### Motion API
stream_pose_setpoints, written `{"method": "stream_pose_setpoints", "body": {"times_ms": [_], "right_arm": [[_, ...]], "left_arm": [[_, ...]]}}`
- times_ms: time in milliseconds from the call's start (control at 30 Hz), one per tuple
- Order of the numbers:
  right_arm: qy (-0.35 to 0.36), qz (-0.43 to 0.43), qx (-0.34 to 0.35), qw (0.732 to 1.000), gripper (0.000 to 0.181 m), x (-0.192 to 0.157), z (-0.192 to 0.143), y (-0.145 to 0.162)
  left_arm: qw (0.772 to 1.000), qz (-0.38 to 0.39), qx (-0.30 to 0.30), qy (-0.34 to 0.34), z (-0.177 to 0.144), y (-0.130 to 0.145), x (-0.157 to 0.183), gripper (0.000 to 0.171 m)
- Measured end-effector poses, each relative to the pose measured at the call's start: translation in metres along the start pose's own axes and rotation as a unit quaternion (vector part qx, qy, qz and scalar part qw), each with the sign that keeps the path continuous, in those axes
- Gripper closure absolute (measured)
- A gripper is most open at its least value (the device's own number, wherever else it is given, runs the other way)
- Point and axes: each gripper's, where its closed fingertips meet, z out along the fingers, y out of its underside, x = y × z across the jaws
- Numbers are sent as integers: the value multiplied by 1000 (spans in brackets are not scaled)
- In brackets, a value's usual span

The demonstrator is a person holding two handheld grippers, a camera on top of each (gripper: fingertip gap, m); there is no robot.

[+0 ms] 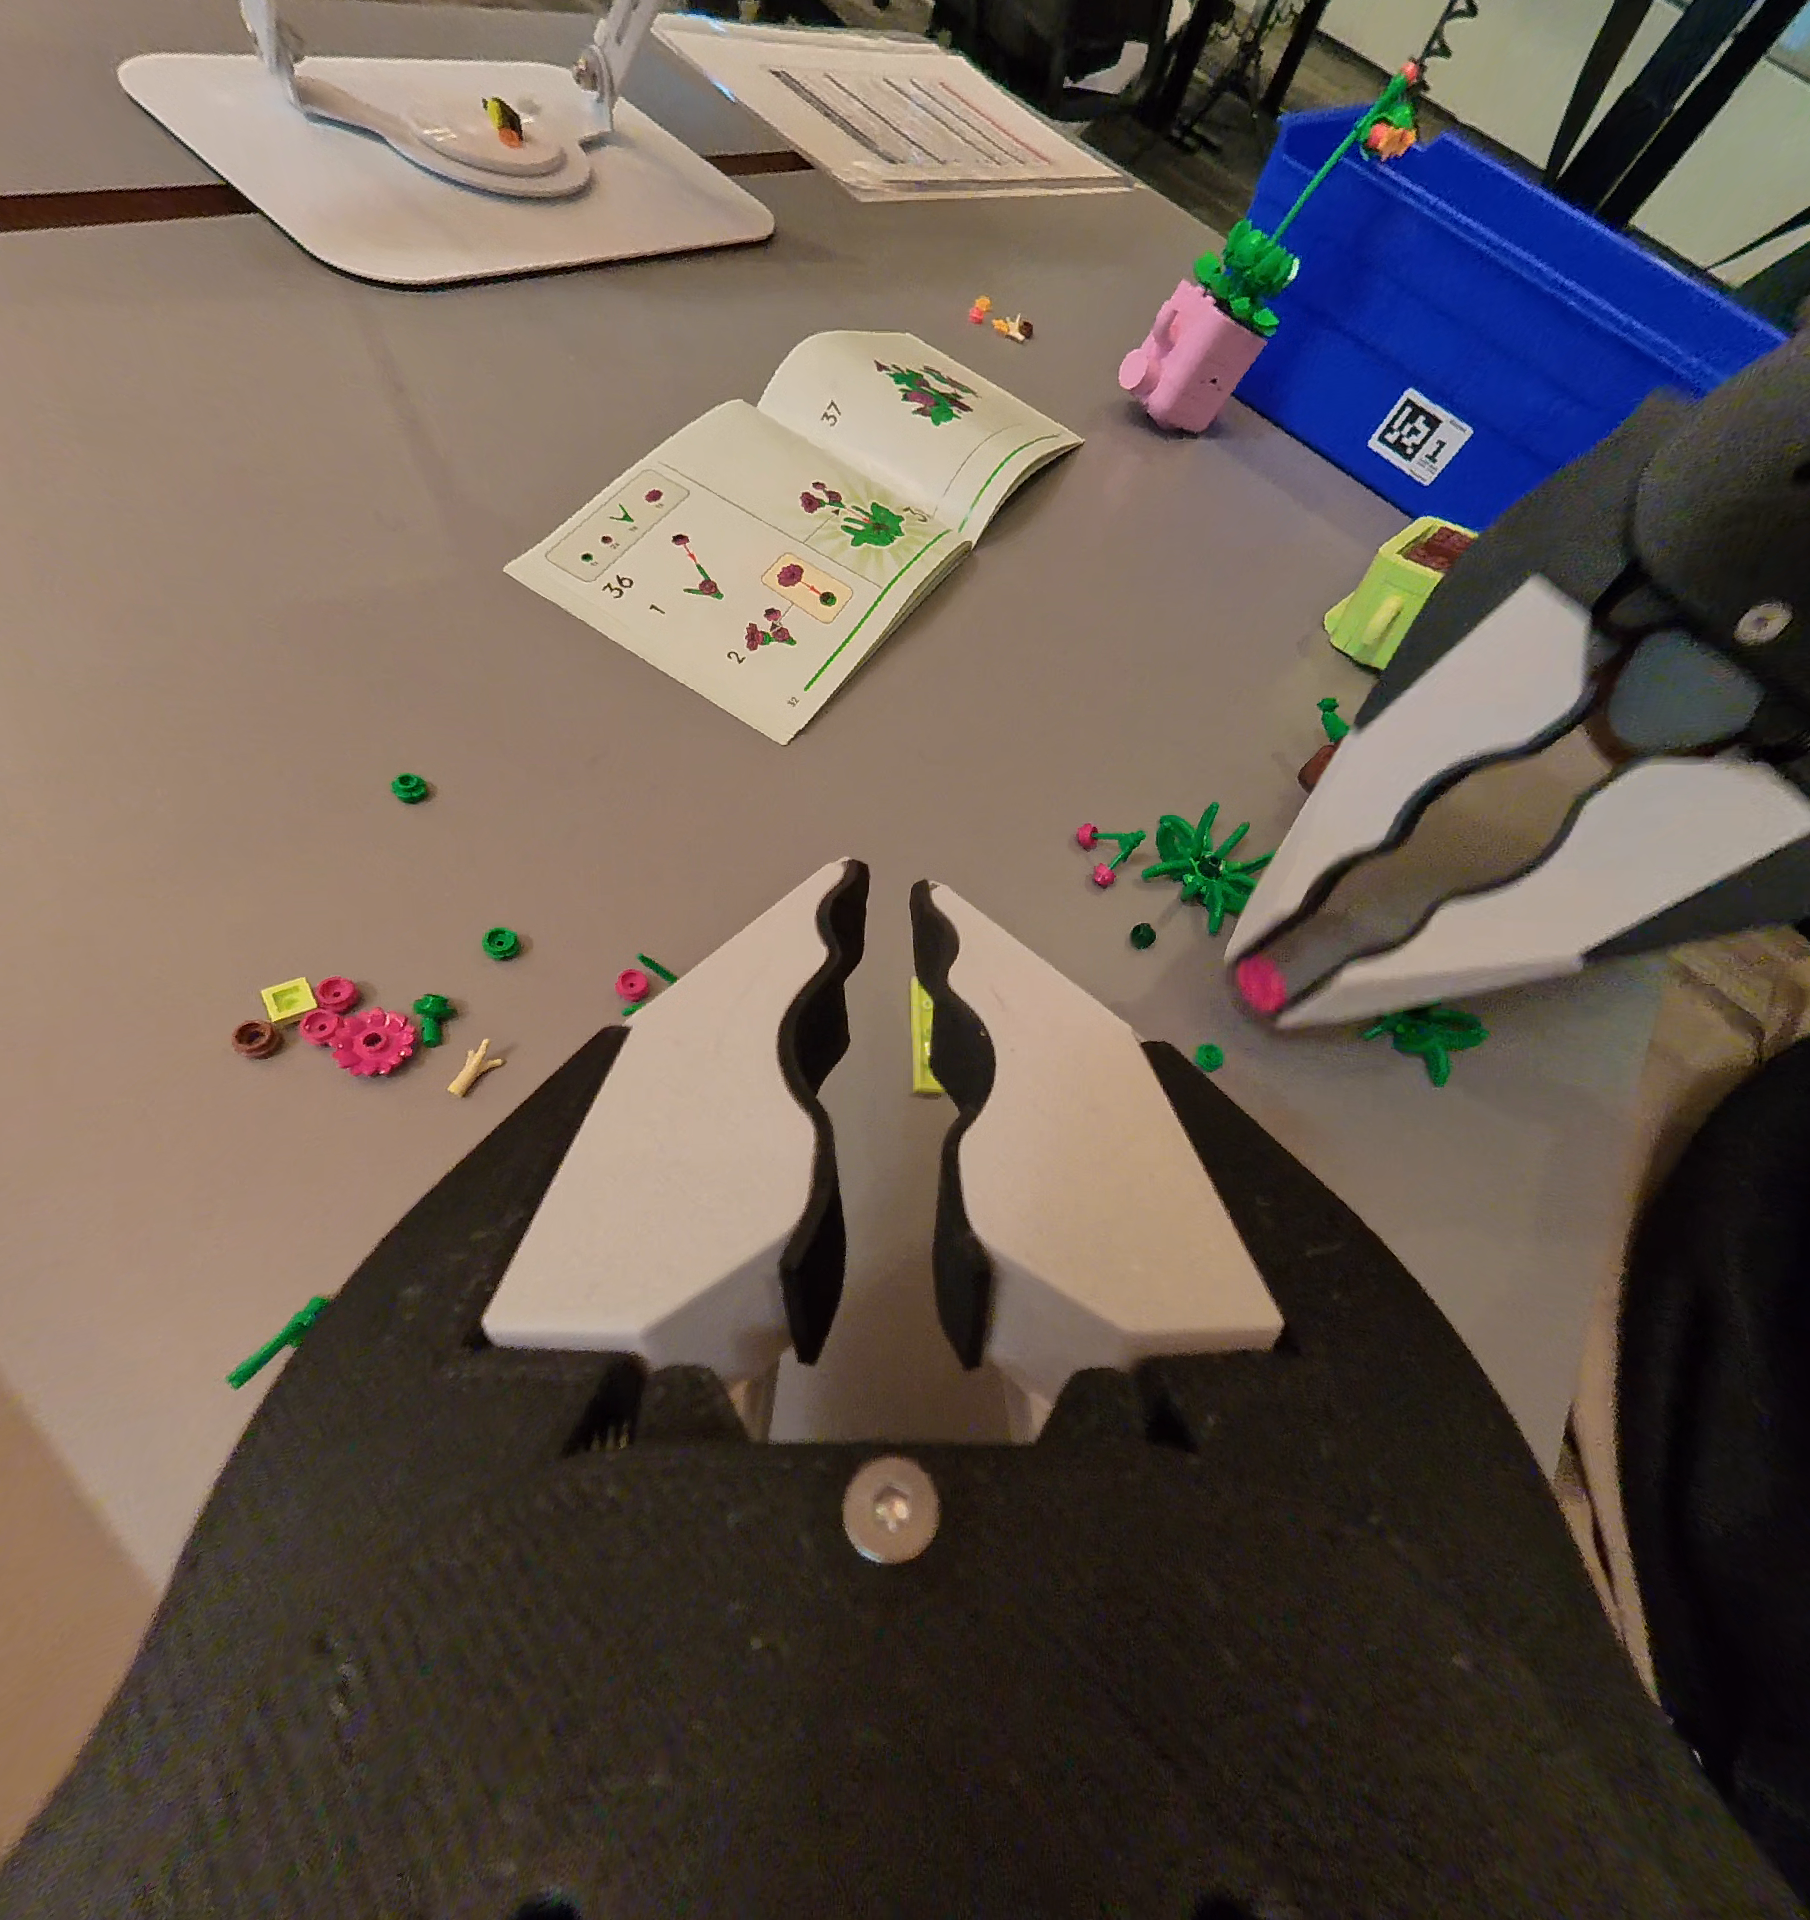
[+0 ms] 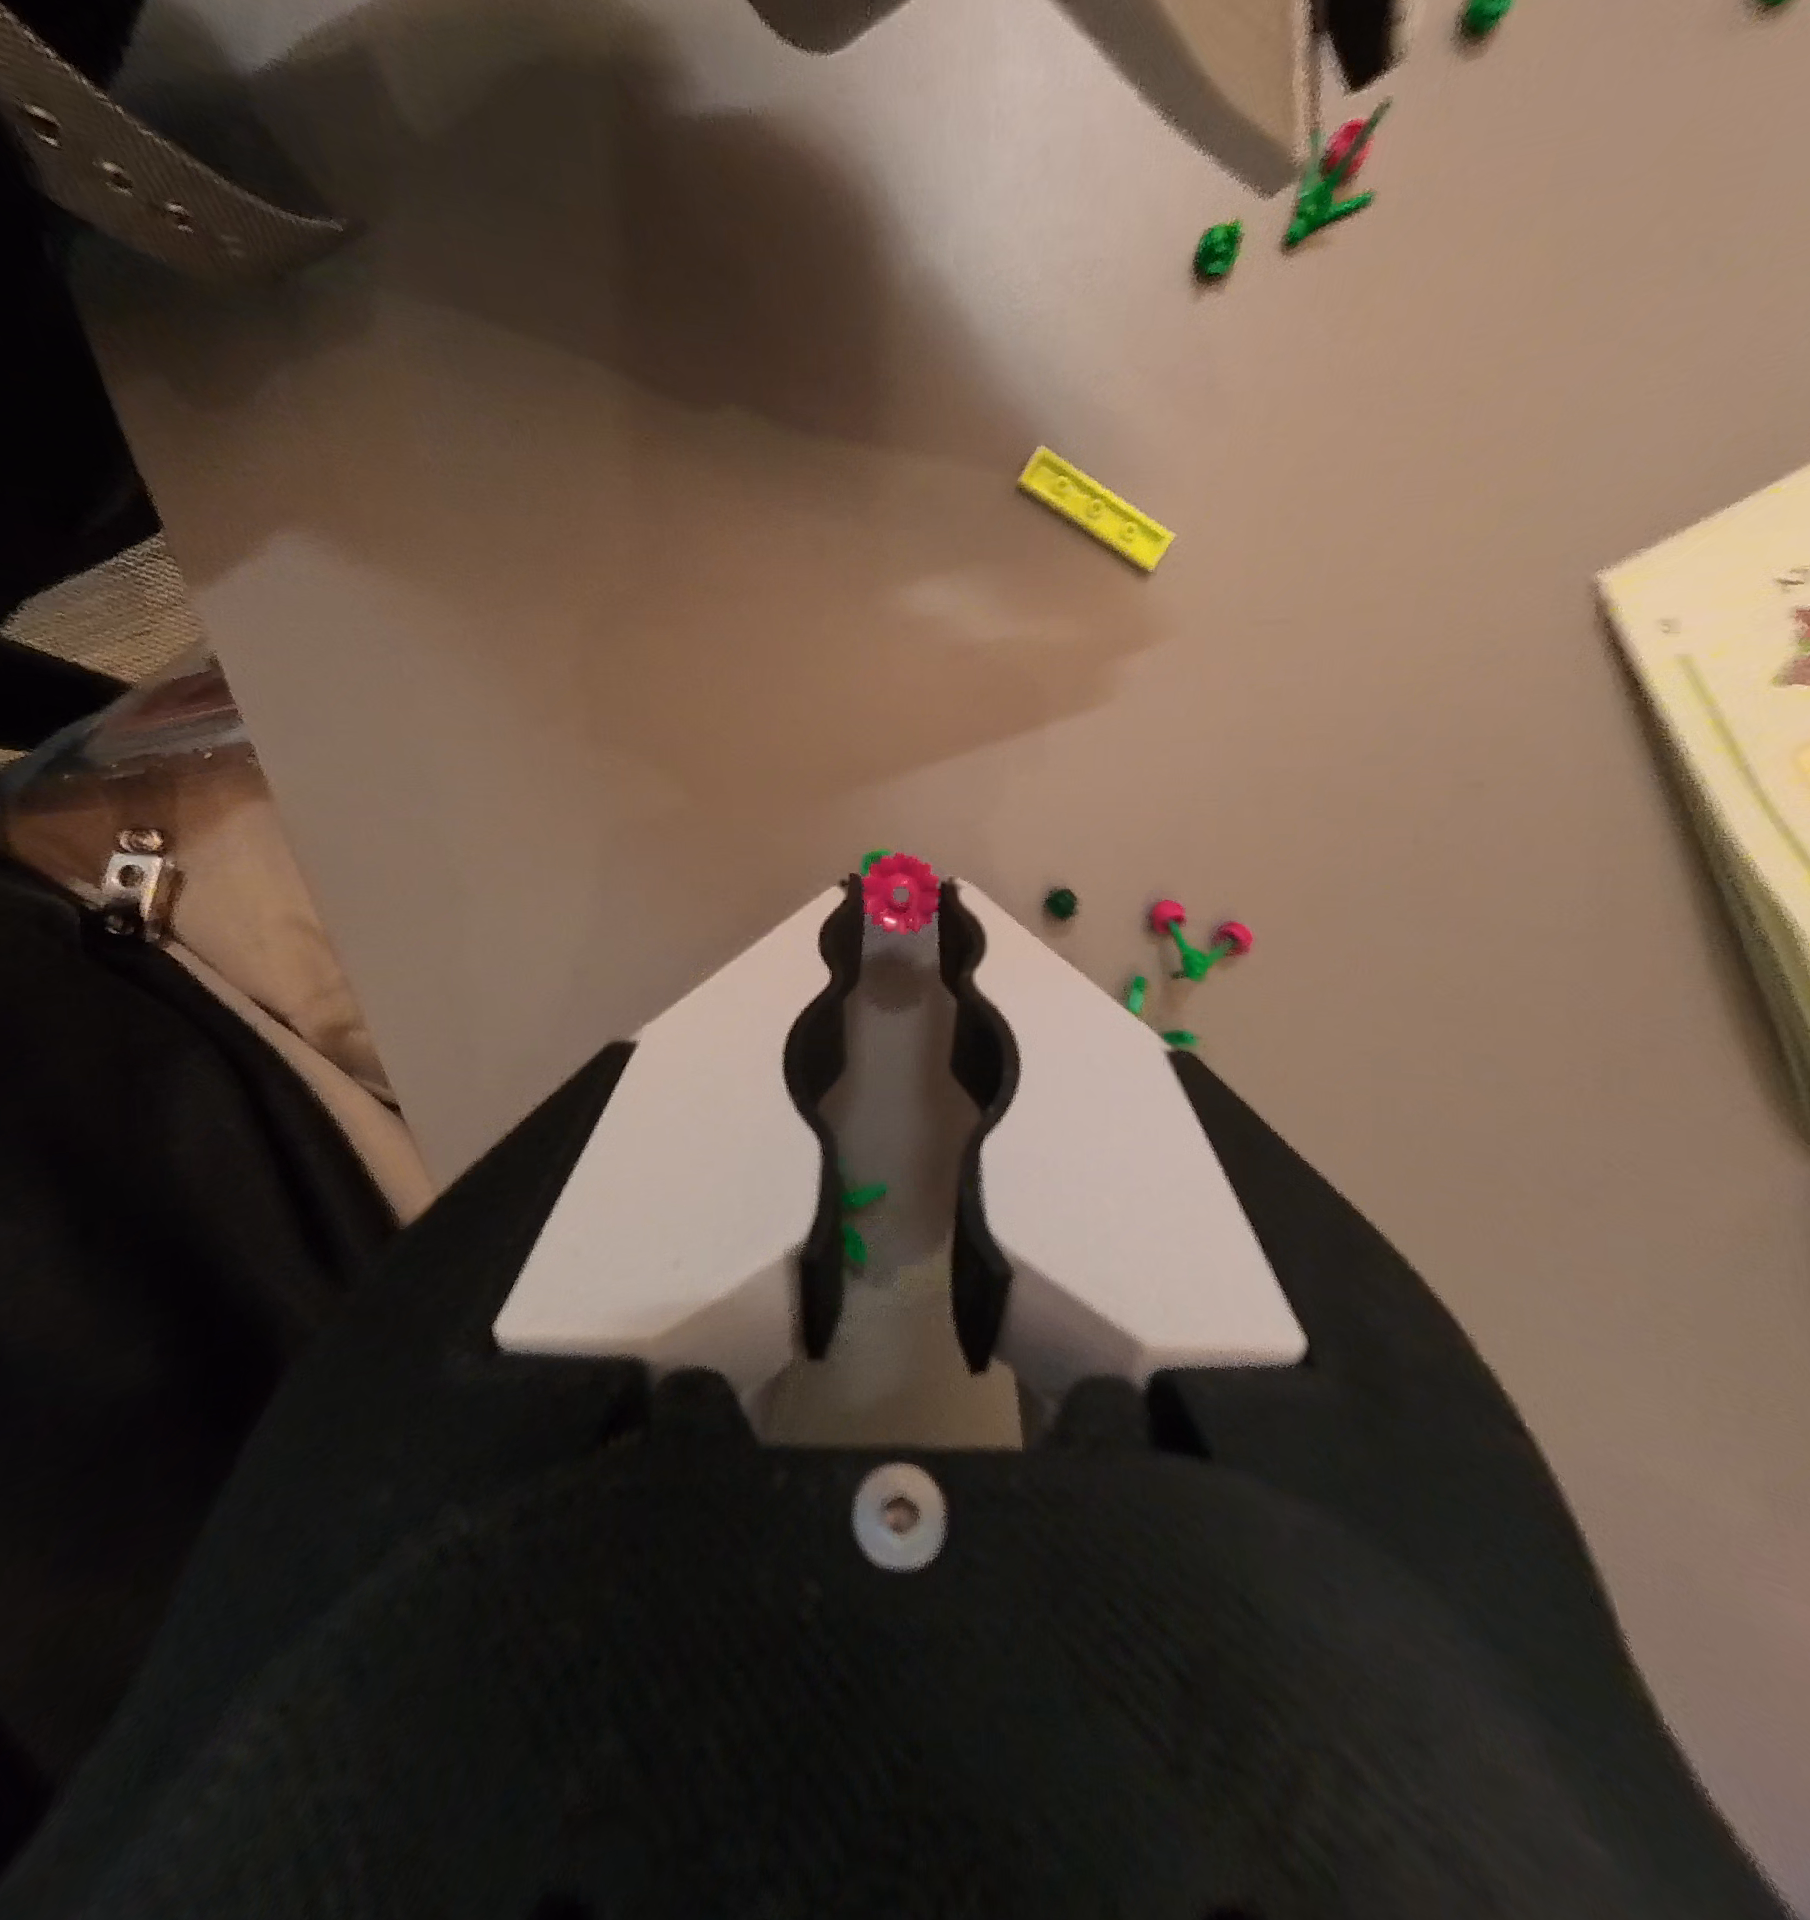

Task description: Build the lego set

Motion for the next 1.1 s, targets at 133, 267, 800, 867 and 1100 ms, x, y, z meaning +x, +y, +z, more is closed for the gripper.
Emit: {"method": "stream_pose_setpoints", "body": {"times_ms": [133,267,800,867,1100], "right_arm": [[129,4,11,992,168,55,-77,6],[132,96,103,981,169,73,-167,6],[135,168,198,956,169,55,-189,43],[130,168,201,956,169,54,-188,42],[106,167,213,957,169,50,-183,33]], "left_arm": [[1000,-2,9,1,0,-3,1,165],[1000,-11,18,9,2,-6,3,165],[997,-39,56,23,0,-15,5,165],[997,-40,57,23,0,-15,4,165],[997,-43,54,26,2,-14,4,165]]}}
